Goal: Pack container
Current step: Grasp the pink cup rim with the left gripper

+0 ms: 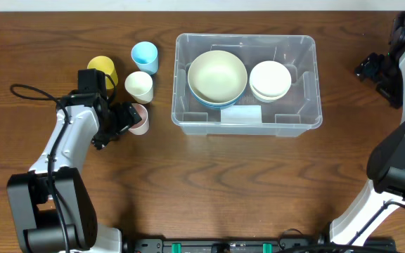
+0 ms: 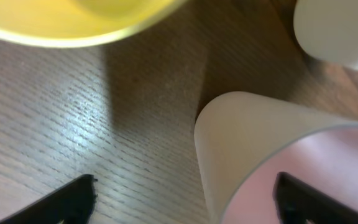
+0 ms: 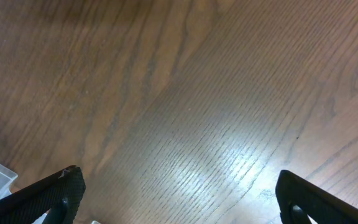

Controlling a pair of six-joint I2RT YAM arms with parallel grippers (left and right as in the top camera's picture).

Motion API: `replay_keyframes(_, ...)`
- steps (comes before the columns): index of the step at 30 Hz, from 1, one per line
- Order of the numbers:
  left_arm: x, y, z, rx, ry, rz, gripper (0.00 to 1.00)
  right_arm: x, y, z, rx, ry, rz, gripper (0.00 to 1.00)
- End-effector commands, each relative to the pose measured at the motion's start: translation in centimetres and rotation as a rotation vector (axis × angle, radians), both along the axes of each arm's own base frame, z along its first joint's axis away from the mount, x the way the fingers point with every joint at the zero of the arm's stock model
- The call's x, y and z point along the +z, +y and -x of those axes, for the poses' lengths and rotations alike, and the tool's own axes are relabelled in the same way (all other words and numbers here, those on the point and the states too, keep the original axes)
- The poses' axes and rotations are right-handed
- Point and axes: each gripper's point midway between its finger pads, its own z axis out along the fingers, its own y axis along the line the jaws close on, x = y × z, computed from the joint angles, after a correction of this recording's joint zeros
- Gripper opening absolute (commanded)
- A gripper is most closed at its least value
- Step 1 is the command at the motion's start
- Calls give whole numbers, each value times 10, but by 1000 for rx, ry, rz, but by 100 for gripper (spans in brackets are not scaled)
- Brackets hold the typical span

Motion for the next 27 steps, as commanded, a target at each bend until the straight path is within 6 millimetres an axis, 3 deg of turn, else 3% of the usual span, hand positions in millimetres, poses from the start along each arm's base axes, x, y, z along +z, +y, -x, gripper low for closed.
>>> replay_keyframes(1,1,1,-3,2,-3,-11,73,1,-4,2,-17,1,13,99)
replay_keyframes(3,1,1,-3,2,-3,-11,62,1,-4,2,-17,1,13,99)
replay_keyframes(12,-1,1,1,3,10,-9,60,1,-4,2,-17,1,13,99)
replay_keyframes(18,-4,0,5,14,23,-2,40,1,-4,2,-17,1,13,99)
replay_keyframes(27,-6,-1,7,16,30,2,21,1,-4,2,-17,1,13,99)
